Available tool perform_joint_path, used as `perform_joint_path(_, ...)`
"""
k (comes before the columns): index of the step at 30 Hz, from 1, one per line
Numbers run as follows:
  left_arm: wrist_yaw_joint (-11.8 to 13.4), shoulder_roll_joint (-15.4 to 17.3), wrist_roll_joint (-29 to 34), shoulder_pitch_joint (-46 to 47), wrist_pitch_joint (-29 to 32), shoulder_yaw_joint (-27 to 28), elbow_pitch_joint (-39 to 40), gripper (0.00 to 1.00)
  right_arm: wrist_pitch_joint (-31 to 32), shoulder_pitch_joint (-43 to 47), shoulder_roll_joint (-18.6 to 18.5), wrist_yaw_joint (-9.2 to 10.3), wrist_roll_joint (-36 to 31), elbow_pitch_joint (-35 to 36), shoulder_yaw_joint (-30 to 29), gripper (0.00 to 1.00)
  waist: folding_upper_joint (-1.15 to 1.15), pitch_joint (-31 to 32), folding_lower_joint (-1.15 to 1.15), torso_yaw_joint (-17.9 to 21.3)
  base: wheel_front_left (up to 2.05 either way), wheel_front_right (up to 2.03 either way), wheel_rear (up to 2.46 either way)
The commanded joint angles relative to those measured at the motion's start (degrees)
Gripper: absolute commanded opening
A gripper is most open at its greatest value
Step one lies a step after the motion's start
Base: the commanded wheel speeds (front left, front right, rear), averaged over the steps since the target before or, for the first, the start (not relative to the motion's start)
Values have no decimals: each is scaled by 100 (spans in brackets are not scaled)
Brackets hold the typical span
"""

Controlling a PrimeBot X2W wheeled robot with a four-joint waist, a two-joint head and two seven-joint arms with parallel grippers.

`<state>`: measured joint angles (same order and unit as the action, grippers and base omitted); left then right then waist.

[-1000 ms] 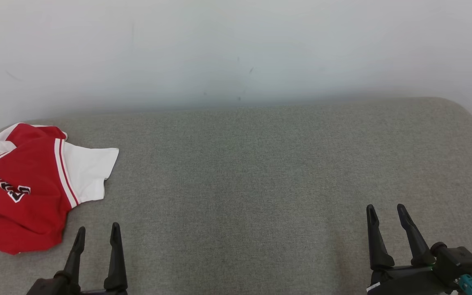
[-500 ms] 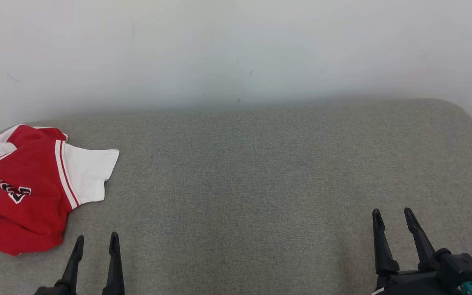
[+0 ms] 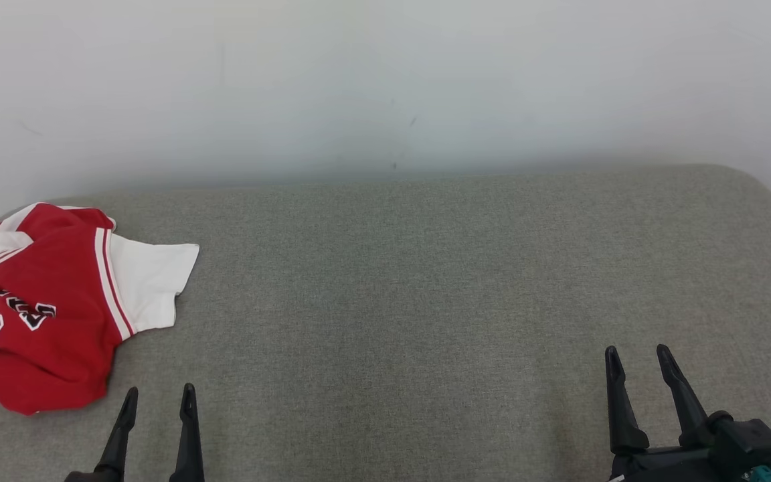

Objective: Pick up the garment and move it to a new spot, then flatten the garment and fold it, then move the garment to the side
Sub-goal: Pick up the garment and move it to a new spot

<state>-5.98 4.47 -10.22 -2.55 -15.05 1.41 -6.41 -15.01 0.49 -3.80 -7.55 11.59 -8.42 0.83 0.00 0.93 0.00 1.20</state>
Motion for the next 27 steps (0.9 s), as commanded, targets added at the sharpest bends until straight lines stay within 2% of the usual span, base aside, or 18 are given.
perform_joint_path(1,8,-3,1,-70,-20,8,-17,100,-26,42,-5,12,50,-13,7,100,0,0,0,-5,0,0,0)
perform_joint_path(9,86,9,34,-42,-20,20,-113,100,-18,61,-10,12,99,-68,8,100,0,-1,0,-101,0,0,0)
perform_joint_path(14,176,36,78,32,-17,14,-151,100,-17,78,-15,12,85,-65,37,100,0,-3,0,-321,0,0,0)
perform_joint_path(19,304,41,168,90,-3,-18,-201,100,-16,120,-2,12,103,-101,87,100,0,5,0,-701,0,0,0)
perform_joint_path(27,416,54,156,11,-2,-26,-180,100,-16,182,21,12,104,-126,136,100,0,-1,0,-1539,0,0,0)
